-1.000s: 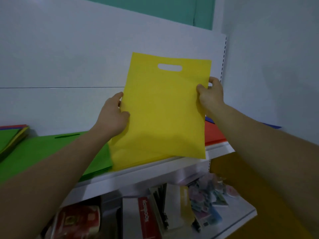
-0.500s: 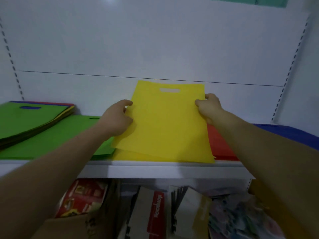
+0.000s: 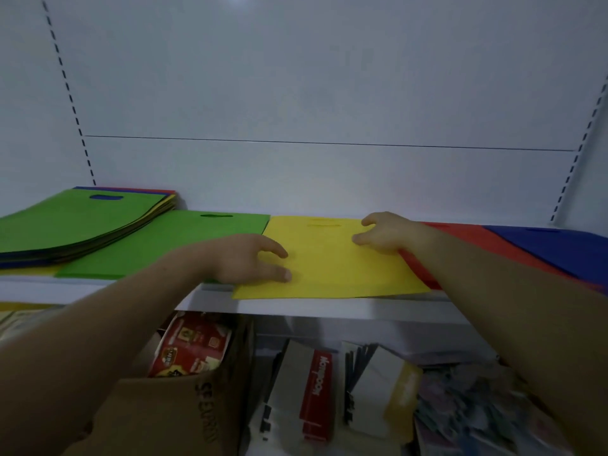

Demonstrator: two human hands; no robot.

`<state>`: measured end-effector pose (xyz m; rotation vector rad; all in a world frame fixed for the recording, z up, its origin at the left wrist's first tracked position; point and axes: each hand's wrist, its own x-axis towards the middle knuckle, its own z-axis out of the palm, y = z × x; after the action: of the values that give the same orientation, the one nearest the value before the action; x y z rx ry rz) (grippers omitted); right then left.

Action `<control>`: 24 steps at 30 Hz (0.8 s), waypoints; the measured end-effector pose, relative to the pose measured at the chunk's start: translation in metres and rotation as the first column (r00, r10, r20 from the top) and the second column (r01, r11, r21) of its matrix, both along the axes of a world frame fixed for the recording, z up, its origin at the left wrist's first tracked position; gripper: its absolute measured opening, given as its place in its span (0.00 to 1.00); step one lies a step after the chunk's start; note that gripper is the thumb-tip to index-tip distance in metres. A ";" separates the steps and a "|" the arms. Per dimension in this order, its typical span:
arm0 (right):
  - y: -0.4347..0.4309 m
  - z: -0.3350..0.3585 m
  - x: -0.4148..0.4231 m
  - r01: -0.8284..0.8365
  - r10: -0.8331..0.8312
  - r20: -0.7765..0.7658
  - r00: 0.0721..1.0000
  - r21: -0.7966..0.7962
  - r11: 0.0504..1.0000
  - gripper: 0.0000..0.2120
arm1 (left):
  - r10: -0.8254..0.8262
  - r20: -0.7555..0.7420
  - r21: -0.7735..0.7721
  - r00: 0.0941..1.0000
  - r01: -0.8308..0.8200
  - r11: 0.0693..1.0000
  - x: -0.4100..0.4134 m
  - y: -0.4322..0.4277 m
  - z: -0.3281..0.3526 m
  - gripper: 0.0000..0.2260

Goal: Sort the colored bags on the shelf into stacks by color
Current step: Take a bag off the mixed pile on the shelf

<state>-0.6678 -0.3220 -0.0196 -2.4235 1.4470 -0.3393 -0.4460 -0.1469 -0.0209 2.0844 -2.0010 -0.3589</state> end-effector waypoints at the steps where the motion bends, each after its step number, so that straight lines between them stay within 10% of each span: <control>1: 0.002 -0.001 0.001 -0.012 0.012 -0.047 0.999 -0.007 1.000 0.31 | -0.021 -0.003 0.048 1.000 0.021 0.999 -0.001 0.004 -0.001 0.31; 8: 0.006 -0.008 0.001 -0.024 0.011 -0.230 0.973 -0.054 0.998 0.30 | -0.050 0.047 0.069 0.998 0.047 0.997 -0.003 0.006 -0.008 0.44; 24: -0.007 -0.007 0.004 -0.070 0.061 -0.291 0.955 -0.021 0.997 0.31 | -0.014 0.140 -0.015 0.990 0.016 1.000 -0.001 -0.005 -0.011 0.28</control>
<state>-0.6635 -0.3289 -0.0270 -2.6262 1.4780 0.0117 -0.4468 -0.1514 -0.0323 2.1399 -2.0904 -0.2029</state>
